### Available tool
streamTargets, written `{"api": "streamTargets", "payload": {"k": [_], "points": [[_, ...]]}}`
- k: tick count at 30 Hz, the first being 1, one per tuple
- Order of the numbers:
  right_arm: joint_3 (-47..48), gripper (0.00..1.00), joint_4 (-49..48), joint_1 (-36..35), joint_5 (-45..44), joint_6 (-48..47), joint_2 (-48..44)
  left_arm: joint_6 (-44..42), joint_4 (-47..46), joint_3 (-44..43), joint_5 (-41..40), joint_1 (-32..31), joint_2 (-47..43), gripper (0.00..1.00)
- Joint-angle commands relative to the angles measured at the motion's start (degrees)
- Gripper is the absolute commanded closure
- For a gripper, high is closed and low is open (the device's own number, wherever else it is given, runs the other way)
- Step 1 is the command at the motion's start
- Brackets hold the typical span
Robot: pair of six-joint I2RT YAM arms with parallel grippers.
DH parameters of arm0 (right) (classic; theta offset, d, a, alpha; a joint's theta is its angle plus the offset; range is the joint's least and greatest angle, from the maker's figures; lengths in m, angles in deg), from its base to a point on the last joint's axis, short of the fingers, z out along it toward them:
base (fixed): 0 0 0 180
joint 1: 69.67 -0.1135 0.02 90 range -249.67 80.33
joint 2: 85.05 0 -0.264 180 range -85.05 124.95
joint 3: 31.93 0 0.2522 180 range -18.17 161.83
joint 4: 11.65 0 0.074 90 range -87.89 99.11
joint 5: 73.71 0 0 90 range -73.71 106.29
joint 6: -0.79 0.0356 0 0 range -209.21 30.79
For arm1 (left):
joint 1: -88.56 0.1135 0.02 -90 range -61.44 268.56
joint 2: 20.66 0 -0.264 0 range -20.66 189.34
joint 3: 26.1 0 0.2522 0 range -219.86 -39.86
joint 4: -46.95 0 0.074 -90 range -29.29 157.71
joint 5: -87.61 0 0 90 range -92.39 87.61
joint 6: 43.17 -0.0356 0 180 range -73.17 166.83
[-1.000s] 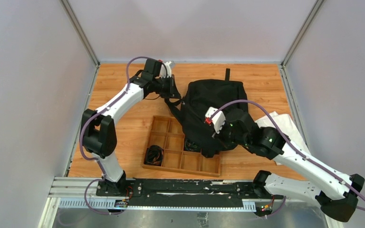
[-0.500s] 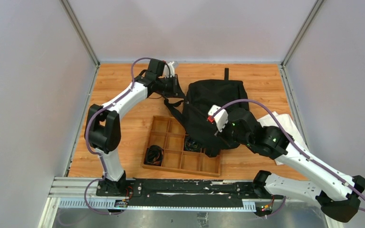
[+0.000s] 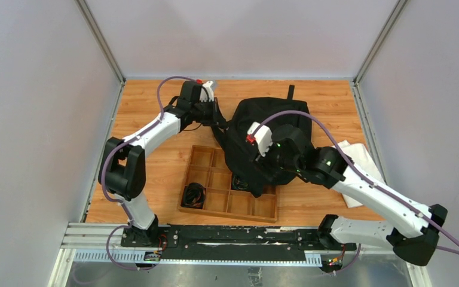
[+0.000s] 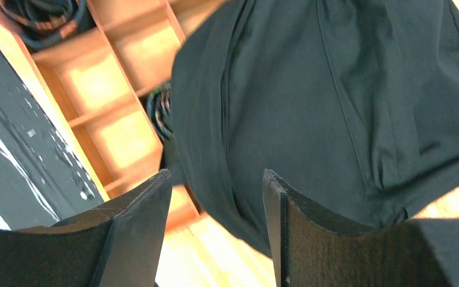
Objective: Pack the student bag
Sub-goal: Zip the student bag at the center of the board.
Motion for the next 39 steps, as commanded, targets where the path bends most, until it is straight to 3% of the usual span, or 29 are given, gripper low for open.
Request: {"api": "streamTargets", "payload": {"k": [1, 10, 13, 16, 17, 22, 23, 24, 26, 31, 35, 39], "points": [[2.66, 0.38, -13.77, -1.0, 3.79, 5.27, 4.55, -2.38, 0.11, 0.98, 0.11, -2.91, -3.37, 1.0], [2.59, 0.43, -25.77, -2.76, -0.64, 10.81, 17.12, -0.24, -1.29, 1.91, -0.29, -3.33, -4.96, 1.0], [0.74, 0.62, -27.82, -2.84, -2.93, 11.58, 17.6, -0.57, -0.92, 1.58, -0.7, -3.29, -5.05, 1.0], [-2.12, 0.95, -28.05, -2.82, -4.18, 11.38, 16.03, -0.65, -0.7, 1.38, -0.76, -3.29, -5.29, 1.0], [-3.68, 1.0, -28.4, -2.82, -3.92, 11.23, 15.06, -0.73, -0.43, 1.36, -0.89, -3.3, -5.36, 1.0], [-9.65, 1.0, -27.74, -2.81, -2.89, 10.23, 10.98, -0.66, -0.54, 1.35, -0.81, -3.24, -5.26, 1.0], [-10.6, 0.99, -27.85, -2.8, -2.74, 10.19, 9.89, -0.66, -0.56, 1.35, -0.76, -3.24, -5.2, 1.0], [-11.18, 0.9, -28.1, -2.82, -2.54, 10.05, 8.88, -0.61, -0.56, 1.35, -0.59, -3.27, -5.14, 1.0], [-11.21, 0.61, -28.4, -2.84, -2.4, 9.66, 7.01, -0.49, -0.64, 1.44, -0.45, -3.29, -5.09, 1.0], [-6.99, 0.36, -28.27, -2.89, -7.19, 8.14, 5.59, -0.72, -0.36, 1.42, -0.72, -3.24, -5.12, 1.0], [-2.75, 0.27, -27.27, -2.78, -13.16, 3.95, 11.52, -2.04, 1.59, -0.4, -0.39, -2.94, -4.08, 1.0], [0.92, 0.26, -27.74, -2.76, -10.74, 2.91, 18.78, -2.76, 3.14, -1.87, 0.3, -2.85, -3.15, 1.0]]}}
